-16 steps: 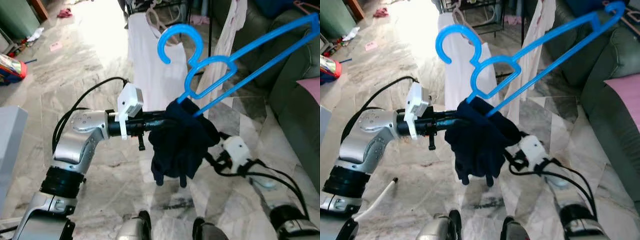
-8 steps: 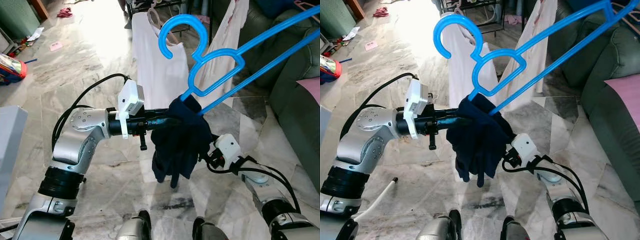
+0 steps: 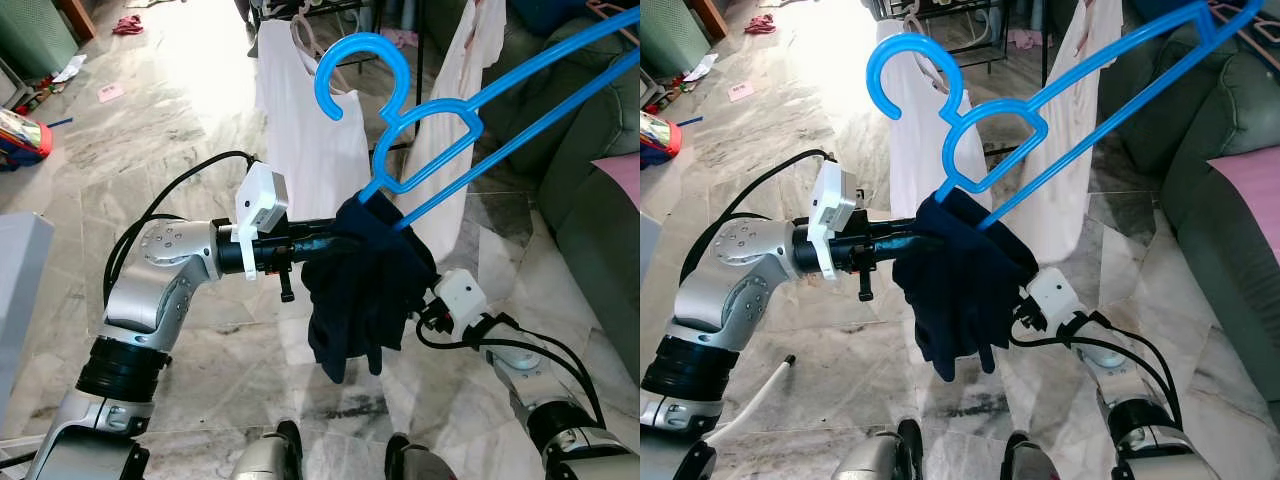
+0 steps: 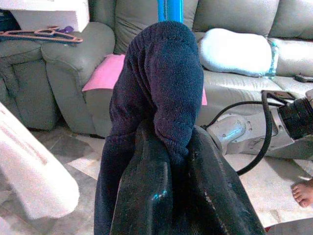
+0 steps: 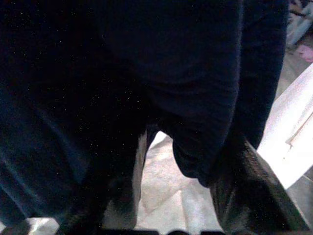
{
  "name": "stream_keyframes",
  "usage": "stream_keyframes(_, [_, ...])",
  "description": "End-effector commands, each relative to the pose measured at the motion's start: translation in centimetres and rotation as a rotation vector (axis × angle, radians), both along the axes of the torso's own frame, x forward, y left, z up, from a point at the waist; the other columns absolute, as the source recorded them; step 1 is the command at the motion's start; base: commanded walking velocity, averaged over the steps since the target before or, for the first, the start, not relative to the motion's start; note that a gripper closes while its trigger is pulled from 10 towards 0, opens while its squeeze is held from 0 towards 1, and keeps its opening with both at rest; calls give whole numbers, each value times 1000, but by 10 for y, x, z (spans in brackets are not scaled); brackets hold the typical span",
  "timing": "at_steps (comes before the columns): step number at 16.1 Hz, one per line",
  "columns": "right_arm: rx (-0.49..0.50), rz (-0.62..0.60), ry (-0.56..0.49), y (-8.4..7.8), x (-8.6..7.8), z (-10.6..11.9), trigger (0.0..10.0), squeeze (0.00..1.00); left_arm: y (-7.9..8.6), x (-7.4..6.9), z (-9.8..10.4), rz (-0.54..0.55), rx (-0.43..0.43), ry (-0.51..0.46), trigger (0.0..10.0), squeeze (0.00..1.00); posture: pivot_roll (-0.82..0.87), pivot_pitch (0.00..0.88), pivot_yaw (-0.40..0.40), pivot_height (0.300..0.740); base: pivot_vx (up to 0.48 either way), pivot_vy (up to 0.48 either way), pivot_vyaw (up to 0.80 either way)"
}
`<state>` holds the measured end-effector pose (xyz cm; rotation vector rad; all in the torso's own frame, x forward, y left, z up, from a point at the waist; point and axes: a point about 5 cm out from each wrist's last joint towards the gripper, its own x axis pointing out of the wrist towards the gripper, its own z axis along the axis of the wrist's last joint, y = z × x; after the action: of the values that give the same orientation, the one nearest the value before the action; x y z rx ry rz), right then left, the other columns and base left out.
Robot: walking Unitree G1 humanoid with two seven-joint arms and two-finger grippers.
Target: Hang hanger
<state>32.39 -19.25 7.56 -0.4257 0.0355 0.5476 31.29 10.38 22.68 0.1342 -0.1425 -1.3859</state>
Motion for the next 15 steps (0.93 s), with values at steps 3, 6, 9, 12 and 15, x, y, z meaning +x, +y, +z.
stream_keyframes(3, [-24, -65, -16, -12, -4, -3, 0, 0, 0, -2, 4, -9, 3, -39, 0, 0, 81, 260, 110, 740, 0, 0, 0])
stream_keyframes(6, [-55, -112, -65, -27, -6, 3, 0, 0, 4, 0, -2, 8, 21, -32, 0, 0, 76, 261, 106, 740, 0, 0, 0])
stream_keyframes(9, [-75, -155, -103, -43, -8, 10, 0, 0, 7, 0, -8, 17, 31, -14, 0, 0, 70, 262, 103, 740, 0, 0, 0])
stream_keyframes(12, [-90, -188, -138, -56, -10, 16, 0, 0, 10, 2, -19, 34, 44, 15, 0, 0, 60, 262, 102, 740, 0, 0, 0])
stream_keyframes(15, [-117, -91, -162, -52, -12, 22, 0, 0, 16, 2, -35, 55, 77, 35, 0, 0, 60, 264, 103, 740, 0, 0, 0])
